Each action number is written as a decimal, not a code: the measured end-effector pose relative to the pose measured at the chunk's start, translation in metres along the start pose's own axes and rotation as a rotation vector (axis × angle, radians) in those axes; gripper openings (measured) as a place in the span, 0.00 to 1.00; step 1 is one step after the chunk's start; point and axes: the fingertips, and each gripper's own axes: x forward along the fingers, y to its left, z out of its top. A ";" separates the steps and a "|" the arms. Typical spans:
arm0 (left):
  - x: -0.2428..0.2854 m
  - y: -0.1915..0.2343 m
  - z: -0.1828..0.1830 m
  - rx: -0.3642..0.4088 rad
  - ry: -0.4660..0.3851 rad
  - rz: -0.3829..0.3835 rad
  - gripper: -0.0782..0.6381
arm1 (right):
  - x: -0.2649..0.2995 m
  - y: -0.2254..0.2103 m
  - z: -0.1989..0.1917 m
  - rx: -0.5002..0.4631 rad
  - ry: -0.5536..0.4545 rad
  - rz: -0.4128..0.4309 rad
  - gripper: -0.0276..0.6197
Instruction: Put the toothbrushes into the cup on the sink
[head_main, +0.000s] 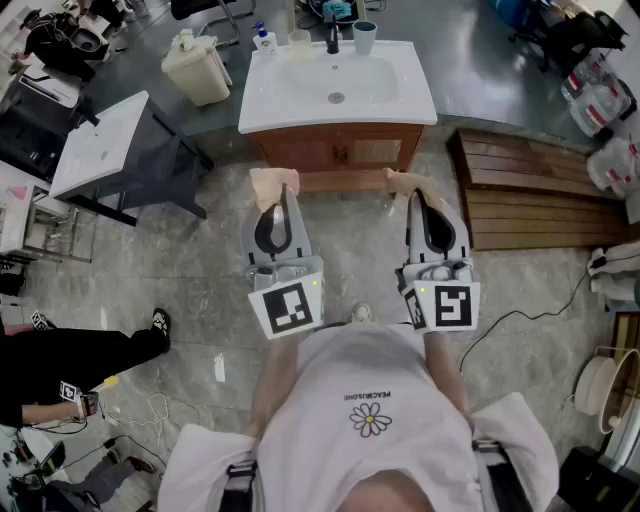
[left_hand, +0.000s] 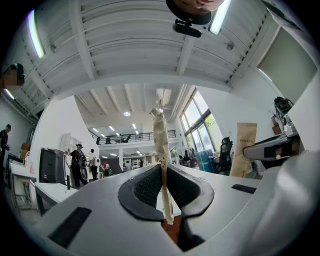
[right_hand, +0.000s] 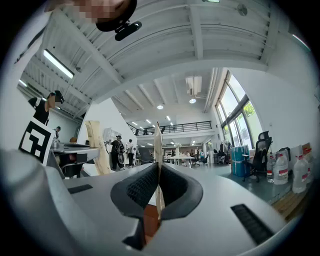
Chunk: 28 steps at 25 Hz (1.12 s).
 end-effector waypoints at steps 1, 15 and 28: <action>0.001 0.001 -0.001 0.000 0.005 -0.001 0.16 | 0.002 0.001 -0.001 -0.006 0.001 0.005 0.06; 0.009 0.004 -0.008 -0.002 0.037 -0.009 0.16 | 0.012 0.018 -0.004 -0.057 -0.020 0.092 0.06; 0.038 0.002 0.002 0.002 -0.021 -0.010 0.16 | 0.035 -0.011 -0.003 -0.068 -0.058 0.066 0.06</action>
